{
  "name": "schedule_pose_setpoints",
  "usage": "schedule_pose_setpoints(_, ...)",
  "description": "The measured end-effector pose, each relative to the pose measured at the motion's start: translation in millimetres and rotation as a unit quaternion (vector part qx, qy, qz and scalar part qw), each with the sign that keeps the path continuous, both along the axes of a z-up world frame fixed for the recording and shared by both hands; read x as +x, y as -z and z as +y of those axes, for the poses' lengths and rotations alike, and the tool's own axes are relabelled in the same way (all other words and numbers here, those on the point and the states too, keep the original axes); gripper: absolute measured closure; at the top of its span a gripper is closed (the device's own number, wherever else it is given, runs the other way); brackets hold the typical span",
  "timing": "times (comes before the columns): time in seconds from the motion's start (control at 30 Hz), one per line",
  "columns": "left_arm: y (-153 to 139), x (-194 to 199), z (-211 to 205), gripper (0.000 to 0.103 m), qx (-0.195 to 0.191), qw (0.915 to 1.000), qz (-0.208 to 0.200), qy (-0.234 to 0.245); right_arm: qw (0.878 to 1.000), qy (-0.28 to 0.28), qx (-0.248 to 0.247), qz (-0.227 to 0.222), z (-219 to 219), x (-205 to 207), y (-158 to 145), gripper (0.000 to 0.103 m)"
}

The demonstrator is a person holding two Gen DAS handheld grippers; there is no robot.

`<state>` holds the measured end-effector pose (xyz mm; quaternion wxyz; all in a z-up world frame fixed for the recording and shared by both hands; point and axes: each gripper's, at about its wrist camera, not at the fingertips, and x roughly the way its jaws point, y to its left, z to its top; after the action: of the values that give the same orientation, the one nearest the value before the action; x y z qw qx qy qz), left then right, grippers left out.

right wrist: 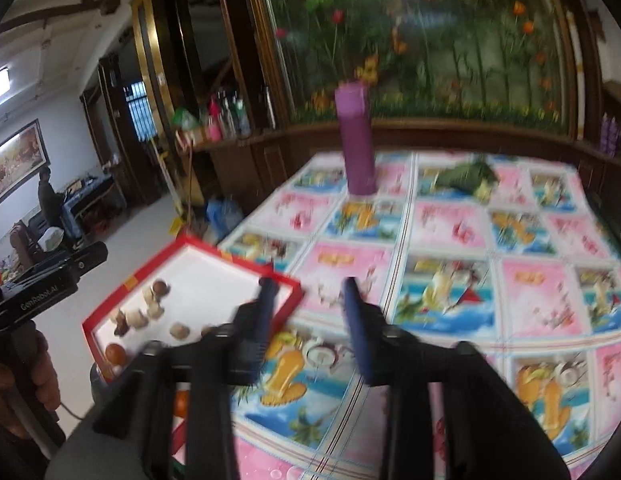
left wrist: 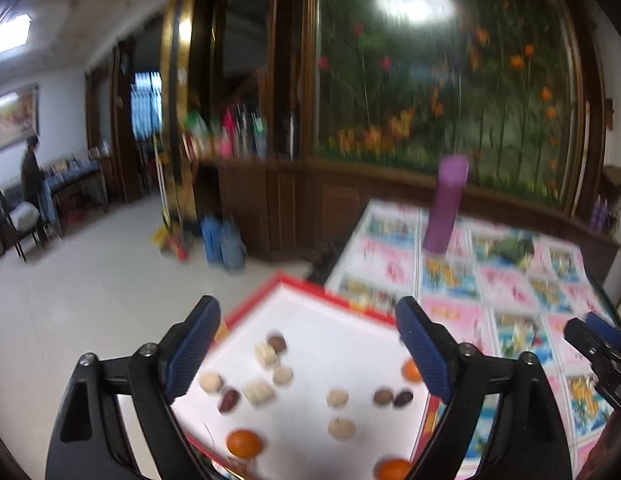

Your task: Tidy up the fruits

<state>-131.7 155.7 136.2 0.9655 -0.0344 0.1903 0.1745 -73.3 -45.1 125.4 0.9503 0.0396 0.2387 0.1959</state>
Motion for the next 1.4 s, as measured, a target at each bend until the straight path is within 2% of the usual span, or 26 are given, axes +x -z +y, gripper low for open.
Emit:
schedule_pose_setpoints(0.03,-5,-7,-5,0.0,0.013,0.9997,-0.018,-0.003,1.0,0.008,0.008,-0.026,-2,-8,-6,0.018)
schedule_pose_setpoints(0.07,-10,-13,-10,0.0,0.027,0.999,-0.036,-0.004,0.998,0.012,0.019,-0.052,-4,-17,-12,0.007)
schedule_pose_setpoints(0.13,-16,-22,-22,0.0,0.053,0.9973,-0.05,0.007,0.996,0.016,0.028,-0.08,-5,-24,-18,0.0)
schedule_pose_setpoints(0.2,-17,-23,-29,0.0,0.059,0.997,-0.043,0.025,0.997,0.016,0.025,-0.077,-2,-23,-20,0.0)
schedule_pose_setpoints(0.37,-6,-25,-48,0.0,0.082,0.9948,-0.013,0.059,0.998,0.007,0.062,-0.014,-7,-13,-8,0.0)
schedule_pose_setpoints(0.47,-3,-30,-50,0.0,0.074,0.9949,-0.003,0.068,0.998,0.018,0.061,0.0,-13,-8,1,0.0)
schedule_pose_setpoints(0.63,-6,-43,-46,0.0,0.047,0.9966,-0.02,0.065,0.998,0.045,0.04,-0.015,-23,-6,4,0.0)
schedule_pose_setpoints(0.73,-8,-46,-46,0.0,0.054,0.9963,-0.03,0.06,0.998,0.046,0.023,-0.025,-20,-4,-1,0.0)
schedule_pose_setpoints(0.93,-16,-42,-41,0.0,0.035,0.9963,-0.037,0.069,0.998,0.049,0.023,-0.04,-14,-13,-8,0.0)
schedule_pose_setpoints(1.13,-5,-39,-38,0.0,0.017,0.9975,-0.009,0.068,0.999,0.037,0.017,-0.026,-6,-18,-3,0.0)
schedule_pose_setpoints(1.4,16,-36,-21,0.0,0.043,0.9981,0.031,0.03,1.0,0.023,0.013,-0.01,4,-25,4,0.0)
